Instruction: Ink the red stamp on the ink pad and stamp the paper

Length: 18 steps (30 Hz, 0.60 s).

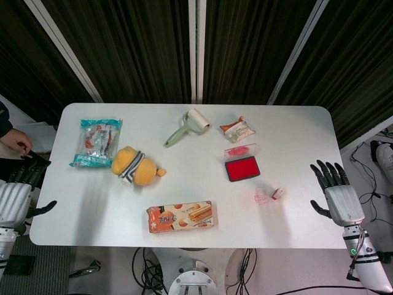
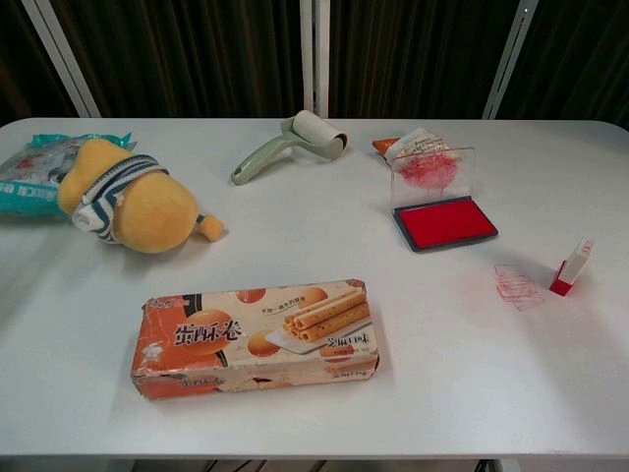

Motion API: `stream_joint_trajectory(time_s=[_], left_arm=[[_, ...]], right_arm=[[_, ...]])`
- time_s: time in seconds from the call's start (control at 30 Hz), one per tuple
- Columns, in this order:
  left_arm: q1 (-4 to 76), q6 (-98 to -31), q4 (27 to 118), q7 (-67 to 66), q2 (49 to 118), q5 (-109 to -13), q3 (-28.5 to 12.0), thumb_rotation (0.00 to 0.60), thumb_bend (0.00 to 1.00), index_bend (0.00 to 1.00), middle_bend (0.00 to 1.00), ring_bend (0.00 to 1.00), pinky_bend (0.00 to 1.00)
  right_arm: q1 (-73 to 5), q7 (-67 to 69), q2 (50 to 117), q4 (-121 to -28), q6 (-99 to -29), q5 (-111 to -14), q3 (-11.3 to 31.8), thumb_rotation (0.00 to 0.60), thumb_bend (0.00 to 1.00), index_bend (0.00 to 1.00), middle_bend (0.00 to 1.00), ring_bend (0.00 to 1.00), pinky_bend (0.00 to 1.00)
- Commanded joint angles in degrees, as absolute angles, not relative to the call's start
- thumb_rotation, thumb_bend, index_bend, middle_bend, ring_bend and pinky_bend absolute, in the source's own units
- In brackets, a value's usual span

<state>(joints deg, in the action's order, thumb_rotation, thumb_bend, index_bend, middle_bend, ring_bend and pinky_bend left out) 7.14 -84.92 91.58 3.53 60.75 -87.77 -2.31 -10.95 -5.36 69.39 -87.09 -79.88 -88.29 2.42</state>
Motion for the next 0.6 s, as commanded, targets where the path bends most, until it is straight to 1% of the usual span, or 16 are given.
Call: stream_joint_trajectory(time_s=[0.03, 0.33, 0.5, 0.53, 0.57, 0.6], left_arm=[[7.2, -84.9, 91.4, 3.6, 60.9, -87.8, -2.3, 0.600, 0.12, 0.13, 0.18, 0.12, 0.21], [6.9, -85.2, 91.6, 3.1, 60.8, -87.8, -2.2, 0.600, 0.12, 0.13, 0.18, 0.12, 0.21], [7.1, -84.9, 92.0, 2.9, 60.5, -87.8, -2.2, 0.600, 0.12, 0.13, 0.18, 0.12, 0.21], [7.1, -84.7, 92.0, 2.8, 60.5, -87.7, -2.2, 0.600, 0.12, 0.13, 0.18, 0.12, 0.21], [7.1, -84.5, 92.1, 2.7, 60.5, -87.6, -2.2, 0.600, 0.12, 0.13, 0.18, 0.12, 0.21], [7.2, -84.4, 92.1, 2.7, 60.6, -87.5, -2.2, 0.600, 0.12, 0.13, 0.18, 0.12, 0.21]], right_arm=[[-11.0, -5.4, 69.4, -87.0, -79.9, -88.3, 2.5, 0.600, 0.14, 0.00, 0.00, 0.00, 0.00], [-11.7, -6.2, 69.2, -85.8, -78.0, -88.3, 2.0, 0.600, 0.14, 0.00, 0.00, 0.00, 0.00], [-15.3, -10.9, 66.8, -84.3, -72.7, -90.1, 1.5, 0.600, 0.15, 0.00, 0.00, 0.00, 0.00], [-16.1, -11.4, 66.0, -84.2, -71.4, -90.6, 1.2, 0.600, 0.15, 0.00, 0.00, 0.01, 0.03], [-17.3, -12.1, 65.3, -83.8, -70.3, -91.7, 1.1, 0.600, 0.15, 0.00, 0.00, 0.07, 0.12], [-18.1, -12.6, 64.9, -83.3, -69.8, -92.8, 1.0, 0.600, 0.15, 0.00, 0.02, 0.18, 0.30]])
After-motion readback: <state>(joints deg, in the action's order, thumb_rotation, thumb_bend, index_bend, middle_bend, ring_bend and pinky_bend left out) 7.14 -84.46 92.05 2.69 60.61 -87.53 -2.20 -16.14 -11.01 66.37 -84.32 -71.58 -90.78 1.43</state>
